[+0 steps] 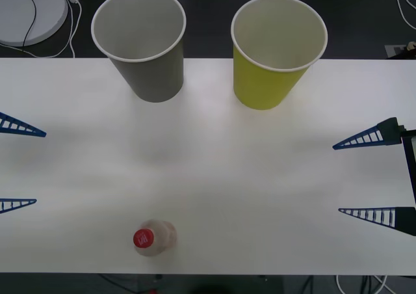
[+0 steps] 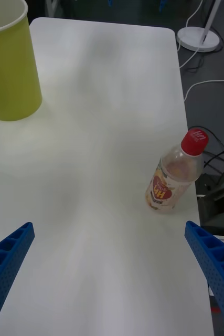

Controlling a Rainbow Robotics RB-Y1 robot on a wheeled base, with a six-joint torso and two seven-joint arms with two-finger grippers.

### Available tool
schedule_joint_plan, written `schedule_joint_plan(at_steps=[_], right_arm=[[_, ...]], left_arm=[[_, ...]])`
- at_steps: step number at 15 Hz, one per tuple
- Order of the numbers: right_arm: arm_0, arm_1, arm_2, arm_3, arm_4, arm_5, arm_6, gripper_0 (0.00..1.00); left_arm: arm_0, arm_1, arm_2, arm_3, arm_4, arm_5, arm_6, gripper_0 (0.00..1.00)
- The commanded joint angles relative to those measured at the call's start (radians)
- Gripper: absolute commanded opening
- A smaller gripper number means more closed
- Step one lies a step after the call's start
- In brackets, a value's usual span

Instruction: Put the can into the green bin and the plastic bottle into the gray bin

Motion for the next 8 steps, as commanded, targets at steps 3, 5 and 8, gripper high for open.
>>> schedule_joint_plan(at_steps=[3,5,8], right_arm=[[0.0,0.0,0.0,0.0,0.0,0.0,0.0,1.0],[0.0,0.0,0.0,0.0,0.0,0.0,0.0,1.0],[0.0,0.0,0.0,0.0,0.0,0.0,0.0,1.0]], left_arm=[[0.0,0.0,0.0,0.0,0.0,0.0,0.0,1.0],[0.018,-0.023,-0.02,0.014,-0.002,0.003,-0.005,1.0],[0.025,-0.028,-0.02,0.02,-0.005,-0.003,-0.023,1.0]])
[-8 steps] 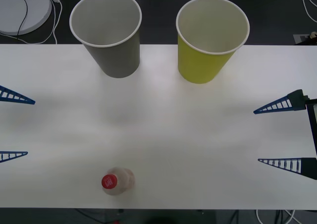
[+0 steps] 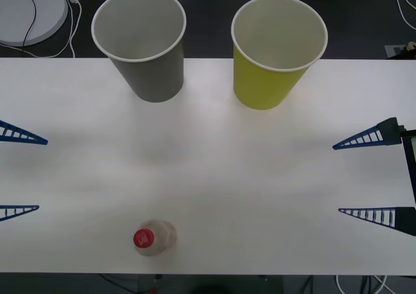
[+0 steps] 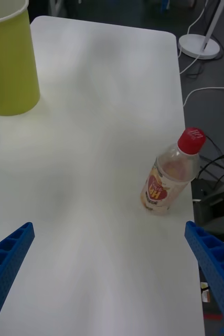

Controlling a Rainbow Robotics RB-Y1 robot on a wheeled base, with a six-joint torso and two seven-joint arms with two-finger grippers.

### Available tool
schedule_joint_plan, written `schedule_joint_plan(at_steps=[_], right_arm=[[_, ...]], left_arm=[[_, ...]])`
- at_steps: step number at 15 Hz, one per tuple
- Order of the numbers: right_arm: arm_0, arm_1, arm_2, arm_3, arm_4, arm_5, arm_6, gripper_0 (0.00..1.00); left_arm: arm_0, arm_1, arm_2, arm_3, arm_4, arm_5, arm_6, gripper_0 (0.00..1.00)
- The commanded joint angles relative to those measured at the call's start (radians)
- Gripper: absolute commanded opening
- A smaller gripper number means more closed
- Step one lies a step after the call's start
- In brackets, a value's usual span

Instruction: Put the can into the green bin and the plastic bottle into the gray bin

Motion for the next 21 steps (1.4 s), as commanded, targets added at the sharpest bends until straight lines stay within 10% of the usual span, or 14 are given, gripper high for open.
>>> schedule_joint_plan(at_steps=[1,21], right_arm=[[0.0,0.0,0.0,0.0,0.0,0.0,0.0,1.0],[0.0,0.0,0.0,0.0,0.0,0.0,0.0,1.0]], left_arm=[[0.014,-0.003,0.0,0.01,-0.003,-0.012,-0.028,1.0],[0.046,-0.156,-0.247,0.222,-0.003,-0.015,-0.459,1.0]])
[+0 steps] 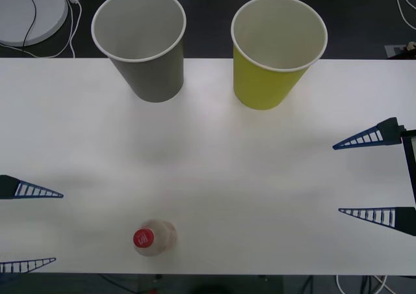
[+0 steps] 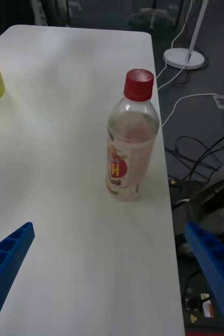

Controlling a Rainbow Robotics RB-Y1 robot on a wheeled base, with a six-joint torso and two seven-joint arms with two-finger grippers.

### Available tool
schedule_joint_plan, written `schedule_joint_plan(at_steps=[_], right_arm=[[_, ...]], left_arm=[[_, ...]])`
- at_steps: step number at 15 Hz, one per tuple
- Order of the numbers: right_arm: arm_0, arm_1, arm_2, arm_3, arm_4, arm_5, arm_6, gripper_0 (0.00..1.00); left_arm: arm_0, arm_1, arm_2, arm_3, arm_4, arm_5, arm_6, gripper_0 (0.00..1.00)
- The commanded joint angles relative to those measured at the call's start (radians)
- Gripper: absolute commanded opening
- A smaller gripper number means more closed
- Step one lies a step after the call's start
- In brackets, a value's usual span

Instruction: Put the can into the green bin and the plastic bottle into the gray bin

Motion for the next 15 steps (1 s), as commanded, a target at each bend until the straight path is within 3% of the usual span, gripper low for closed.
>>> schedule_joint_plan(at_steps=[1,4,8,15], right_arm=[[0.0,0.0,0.0,0.0,0.0,0.0,0.0,1.0],[0.0,0.0,0.0,0.0,0.0,0.0,0.0,1.0],[0.0,0.0,0.0,0.0,0.0,0.0,0.0,1.0],[0.0,0.0,0.0,0.0,0.0,0.0,0.0,1.0]], left_arm=[[-0.012,-0.033,-0.012,0.01,-0.045,0.003,0.002,1.0],[-0.028,-0.081,-0.032,0.013,-0.068,0.005,0.009,1.0],[-0.061,-0.092,-0.108,0.028,-0.062,0.005,0.011,1.0],[-0.078,-0.147,-0.144,0.028,-0.091,0.005,0.009,1.0]])
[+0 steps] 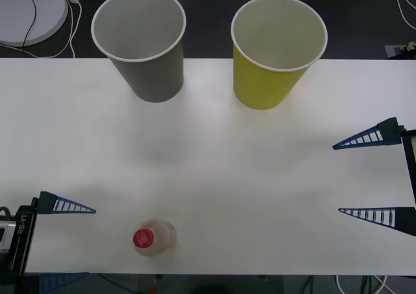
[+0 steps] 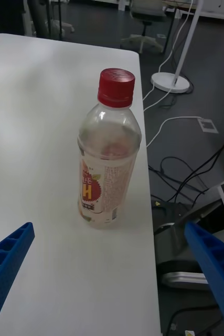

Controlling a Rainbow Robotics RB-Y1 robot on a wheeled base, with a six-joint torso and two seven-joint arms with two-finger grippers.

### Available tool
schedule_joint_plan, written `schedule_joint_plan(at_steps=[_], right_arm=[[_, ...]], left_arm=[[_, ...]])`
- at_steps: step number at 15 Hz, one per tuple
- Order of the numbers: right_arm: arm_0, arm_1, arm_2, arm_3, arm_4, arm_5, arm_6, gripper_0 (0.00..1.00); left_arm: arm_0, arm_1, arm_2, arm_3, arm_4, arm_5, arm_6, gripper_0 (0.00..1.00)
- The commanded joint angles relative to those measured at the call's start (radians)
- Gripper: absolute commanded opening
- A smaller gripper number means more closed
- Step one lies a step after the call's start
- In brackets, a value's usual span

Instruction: Put the can into the green bin and the plastic bottle into the gray bin

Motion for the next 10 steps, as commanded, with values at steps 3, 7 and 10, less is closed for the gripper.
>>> schedule_joint_plan(at_steps=[3,7,10], right_arm=[[0.0,0.0,0.0,0.0,0.0,0.0,0.0,1.0],[0.0,0.0,0.0,0.0,0.0,0.0,0.0,1.0],[0.0,0.0,0.0,0.0,0.0,0.0,0.0,1.0]], left_arm=[[-0.006,-0.083,0.0,0.0,-0.061,0.002,-0.013,1.0],[-0.01,-0.147,-0.002,0.0,-0.105,0.009,-0.016,1.0],[-0.02,-0.188,-0.002,0.0,-0.13,0.012,-0.013,1.0]])
